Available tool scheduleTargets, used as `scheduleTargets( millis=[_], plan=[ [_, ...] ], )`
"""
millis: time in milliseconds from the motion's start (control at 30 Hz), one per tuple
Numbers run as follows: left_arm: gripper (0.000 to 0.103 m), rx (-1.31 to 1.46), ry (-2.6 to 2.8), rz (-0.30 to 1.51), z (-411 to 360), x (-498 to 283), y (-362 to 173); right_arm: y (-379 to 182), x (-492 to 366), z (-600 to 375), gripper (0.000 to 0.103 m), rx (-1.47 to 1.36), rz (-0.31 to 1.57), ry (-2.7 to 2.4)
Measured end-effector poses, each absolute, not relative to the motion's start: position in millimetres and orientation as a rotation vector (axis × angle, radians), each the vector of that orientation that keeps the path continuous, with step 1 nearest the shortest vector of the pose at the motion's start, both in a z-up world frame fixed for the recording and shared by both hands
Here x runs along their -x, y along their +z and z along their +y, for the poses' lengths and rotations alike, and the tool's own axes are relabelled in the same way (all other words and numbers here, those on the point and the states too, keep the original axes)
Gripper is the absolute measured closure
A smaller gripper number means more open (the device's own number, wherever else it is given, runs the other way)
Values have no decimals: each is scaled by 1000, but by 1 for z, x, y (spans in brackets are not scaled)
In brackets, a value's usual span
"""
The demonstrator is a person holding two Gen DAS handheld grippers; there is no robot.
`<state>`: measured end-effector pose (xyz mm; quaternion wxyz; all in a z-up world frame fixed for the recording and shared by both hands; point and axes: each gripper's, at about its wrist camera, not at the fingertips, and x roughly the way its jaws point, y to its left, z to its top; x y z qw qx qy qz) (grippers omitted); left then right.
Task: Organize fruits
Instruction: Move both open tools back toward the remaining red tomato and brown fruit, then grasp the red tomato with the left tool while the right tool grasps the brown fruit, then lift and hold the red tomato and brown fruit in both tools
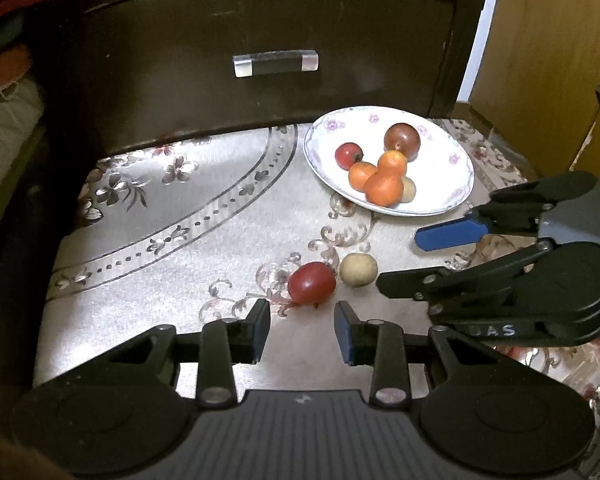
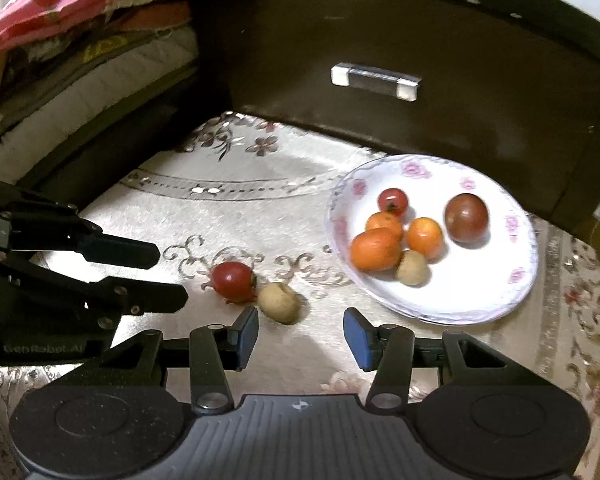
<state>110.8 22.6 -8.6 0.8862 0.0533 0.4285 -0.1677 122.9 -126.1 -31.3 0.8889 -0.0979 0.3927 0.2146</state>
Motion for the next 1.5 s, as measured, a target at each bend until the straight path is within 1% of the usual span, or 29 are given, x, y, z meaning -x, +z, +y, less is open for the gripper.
scheduleTargets(
  millis=[333, 400, 500, 967, 1100, 1300, 1500],
  plan=[
    [62, -110, -367, 908, 27, -118, -14, -50, -141, -111, 59, 233, 843, 494],
    [62, -112, -369, 909, 27, -118, -15, -53, -143, -109, 69, 244, 845, 490],
    [62, -111, -372, 910, 27, -121, -16, -55, -146, -108, 79, 241, 850, 478],
    [62, -184, -392, 895, -6, -146, -38, -49, -134, -140, 79, 178, 904, 415],
    [62, -172, -389, 919, -8, -150, -47, -48, -132, -141, 79, 183, 906, 413],
    [63, -195, -399, 922, -13, -146, -46, -48, -132, -140, 79, 196, 906, 409],
    [63, -189, -412, 936, -11, -123, -34, -39, -121, -140, 79, 206, 902, 386]
  ],
)
